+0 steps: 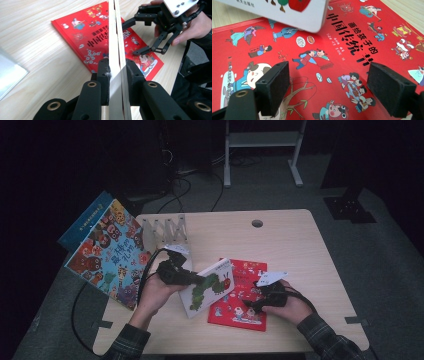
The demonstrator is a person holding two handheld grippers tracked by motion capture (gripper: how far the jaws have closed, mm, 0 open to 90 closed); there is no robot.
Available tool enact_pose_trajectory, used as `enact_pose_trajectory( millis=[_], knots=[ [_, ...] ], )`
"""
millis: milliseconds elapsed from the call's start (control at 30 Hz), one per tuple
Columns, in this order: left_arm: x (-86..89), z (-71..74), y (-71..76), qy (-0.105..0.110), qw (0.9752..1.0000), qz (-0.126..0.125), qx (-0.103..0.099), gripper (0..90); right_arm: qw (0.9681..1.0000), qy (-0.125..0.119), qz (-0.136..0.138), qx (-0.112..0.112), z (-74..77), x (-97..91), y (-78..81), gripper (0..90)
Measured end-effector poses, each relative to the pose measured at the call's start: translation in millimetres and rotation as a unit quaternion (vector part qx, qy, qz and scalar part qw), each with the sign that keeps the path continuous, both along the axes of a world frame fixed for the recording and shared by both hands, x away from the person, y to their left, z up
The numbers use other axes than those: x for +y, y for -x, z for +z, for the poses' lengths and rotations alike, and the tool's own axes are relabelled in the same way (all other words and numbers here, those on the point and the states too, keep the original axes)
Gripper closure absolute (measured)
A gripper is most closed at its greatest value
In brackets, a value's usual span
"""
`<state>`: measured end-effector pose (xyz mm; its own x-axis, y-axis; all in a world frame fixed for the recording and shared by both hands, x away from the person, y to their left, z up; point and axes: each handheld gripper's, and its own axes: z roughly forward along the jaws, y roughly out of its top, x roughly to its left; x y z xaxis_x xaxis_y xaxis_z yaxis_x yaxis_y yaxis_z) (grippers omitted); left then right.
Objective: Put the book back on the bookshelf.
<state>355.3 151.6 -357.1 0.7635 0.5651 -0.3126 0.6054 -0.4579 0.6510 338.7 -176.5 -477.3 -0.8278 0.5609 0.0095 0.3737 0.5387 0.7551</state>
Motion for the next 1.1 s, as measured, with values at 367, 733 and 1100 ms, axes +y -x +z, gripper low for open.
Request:
enact_pose_trajectory(
  millis=[367, 733, 1100],
  knots=[
    [29.6, -1.8, 1.9, -0.009, 0.9993, 0.035, -0.001, 76.1, 1.0000, 0.001, 0.001, -0.001, 0.0, 0.0, -0.1, 17.1],
    [61.7, 0.4, 7.0, -0.010, 0.9976, 0.068, 0.000, 76.1, 1.0000, 0.001, -0.001, 0.000, 0.2, 0.3, 0.0, 17.1],
    [103.3, 9.4, 9.8, -0.011, 0.9919, 0.126, -0.007, 76.1, 1.0000, 0.001, -0.001, 0.000, 0.2, 0.4, -0.1, 17.1]
  ],
)
